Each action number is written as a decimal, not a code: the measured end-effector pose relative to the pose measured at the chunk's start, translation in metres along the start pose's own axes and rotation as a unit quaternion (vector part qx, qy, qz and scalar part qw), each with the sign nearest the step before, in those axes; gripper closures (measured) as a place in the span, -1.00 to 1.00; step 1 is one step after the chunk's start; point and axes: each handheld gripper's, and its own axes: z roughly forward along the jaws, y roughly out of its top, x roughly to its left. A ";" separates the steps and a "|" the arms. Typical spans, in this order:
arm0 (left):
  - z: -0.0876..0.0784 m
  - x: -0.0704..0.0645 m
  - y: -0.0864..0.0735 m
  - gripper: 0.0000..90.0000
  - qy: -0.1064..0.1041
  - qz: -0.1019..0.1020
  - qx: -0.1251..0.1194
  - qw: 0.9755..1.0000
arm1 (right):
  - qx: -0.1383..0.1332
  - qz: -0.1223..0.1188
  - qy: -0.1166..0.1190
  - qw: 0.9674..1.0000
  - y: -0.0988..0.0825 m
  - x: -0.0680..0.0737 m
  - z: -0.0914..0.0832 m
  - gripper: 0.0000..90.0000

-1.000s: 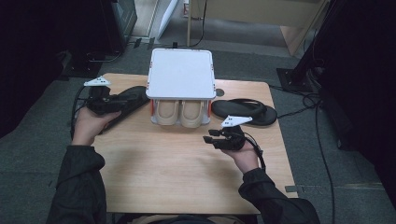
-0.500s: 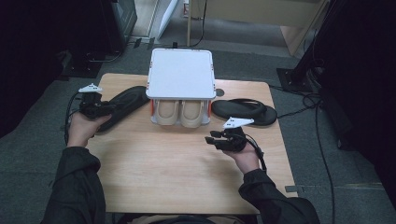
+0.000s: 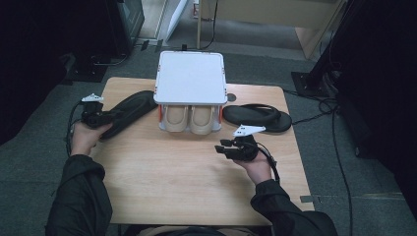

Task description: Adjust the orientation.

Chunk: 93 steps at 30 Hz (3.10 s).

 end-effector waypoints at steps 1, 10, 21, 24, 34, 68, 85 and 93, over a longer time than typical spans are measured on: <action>0.001 0.001 -0.001 0.70 0.002 0.001 0.003 1.000 | -0.002 0.003 0.000 1.000 0.000 0.000 -0.001 0.36; 0.010 0.004 -0.006 0.73 -0.008 -0.016 0.019 1.000 | -0.021 0.028 0.017 0.999 0.000 -0.002 -0.004 0.36; 0.016 -0.002 -0.009 0.77 -0.019 -0.026 0.026 0.999 | -0.020 0.025 0.018 0.999 0.000 -0.001 -0.002 0.36; 0.020 -0.008 -0.010 0.76 -0.025 -0.015 0.043 0.999 | -0.018 0.020 0.016 1.000 0.000 -0.001 -0.001 0.36; 0.028 -0.020 -0.009 0.75 -0.040 -0.009 0.051 0.998 | -0.015 0.010 0.012 1.000 0.002 0.000 -0.001 0.36; 0.011 -0.027 0.010 0.26 -0.037 -0.005 0.038 0.999 | -0.005 0.012 0.011 1.000 0.001 0.000 0.003 0.35; 0.047 -0.010 0.009 0.23 -0.037 -0.018 0.067 0.997 | -0.007 0.021 -0.004 1.000 -0.010 -0.001 -0.006 0.35; 0.048 -0.009 0.010 0.47 -0.053 -0.031 0.069 0.996 | -0.007 0.022 -0.006 1.000 -0.011 -0.001 -0.006 0.35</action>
